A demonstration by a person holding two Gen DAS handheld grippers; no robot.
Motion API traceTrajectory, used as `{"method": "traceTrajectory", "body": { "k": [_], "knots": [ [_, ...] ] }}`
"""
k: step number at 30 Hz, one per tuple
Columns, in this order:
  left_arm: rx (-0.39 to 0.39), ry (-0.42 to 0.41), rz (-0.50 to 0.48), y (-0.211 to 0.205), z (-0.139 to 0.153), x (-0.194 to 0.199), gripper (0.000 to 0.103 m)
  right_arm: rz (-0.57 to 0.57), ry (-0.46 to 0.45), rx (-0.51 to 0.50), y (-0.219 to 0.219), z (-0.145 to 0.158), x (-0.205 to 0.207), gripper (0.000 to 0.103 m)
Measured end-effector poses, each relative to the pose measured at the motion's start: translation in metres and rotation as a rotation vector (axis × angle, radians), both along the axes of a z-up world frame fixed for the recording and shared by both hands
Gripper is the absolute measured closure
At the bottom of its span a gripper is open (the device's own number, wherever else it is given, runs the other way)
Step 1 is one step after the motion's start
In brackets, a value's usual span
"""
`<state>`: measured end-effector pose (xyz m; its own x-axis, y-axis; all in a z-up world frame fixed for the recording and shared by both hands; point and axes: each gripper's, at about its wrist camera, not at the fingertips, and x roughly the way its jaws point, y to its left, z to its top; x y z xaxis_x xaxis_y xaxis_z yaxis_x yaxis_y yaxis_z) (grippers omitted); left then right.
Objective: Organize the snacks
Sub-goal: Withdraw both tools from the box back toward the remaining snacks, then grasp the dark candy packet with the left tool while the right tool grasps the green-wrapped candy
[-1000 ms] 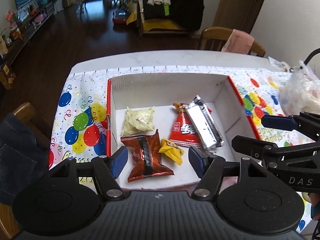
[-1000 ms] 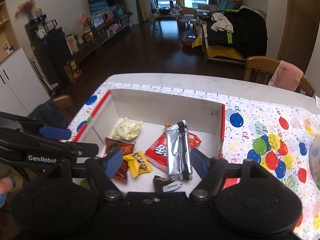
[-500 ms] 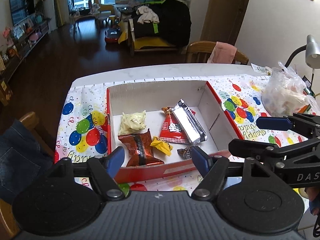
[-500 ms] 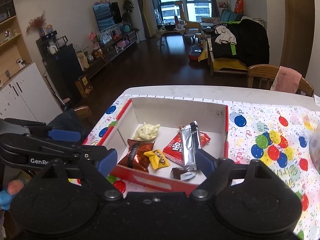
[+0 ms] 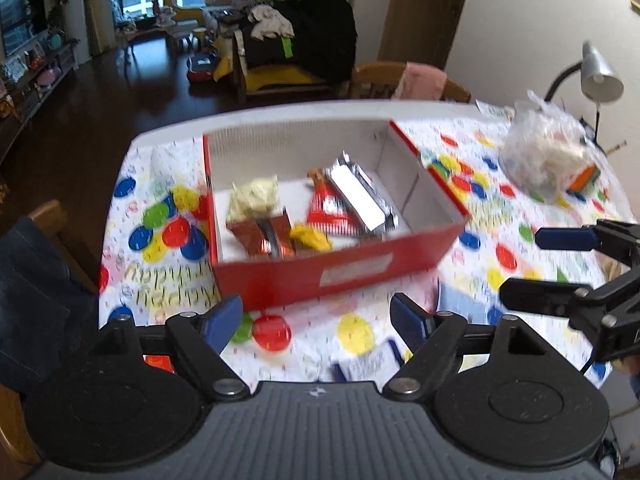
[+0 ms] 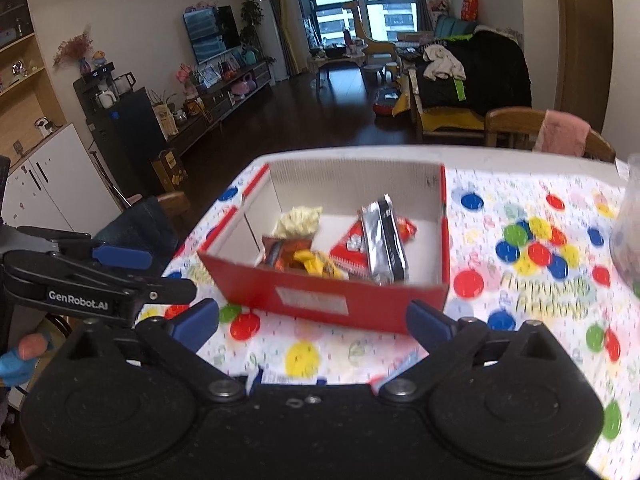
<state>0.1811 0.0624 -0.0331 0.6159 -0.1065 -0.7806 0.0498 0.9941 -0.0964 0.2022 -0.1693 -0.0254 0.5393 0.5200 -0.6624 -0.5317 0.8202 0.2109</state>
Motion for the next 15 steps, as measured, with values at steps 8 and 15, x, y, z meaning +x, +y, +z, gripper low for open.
{"method": "traceTrajectory", "body": {
  "k": [8, 15],
  "knots": [
    [0.001, 0.078, -0.063, 0.006, -0.030, -0.014, 0.022, -0.086, 0.088, -0.049, -0.022, -0.039, -0.016, 0.002],
    [0.020, 0.160, -0.165, -0.002, -0.062, -0.023, 0.022, -0.131, 0.159, -0.141, -0.035, -0.083, -0.031, 0.003]
  ]
}}
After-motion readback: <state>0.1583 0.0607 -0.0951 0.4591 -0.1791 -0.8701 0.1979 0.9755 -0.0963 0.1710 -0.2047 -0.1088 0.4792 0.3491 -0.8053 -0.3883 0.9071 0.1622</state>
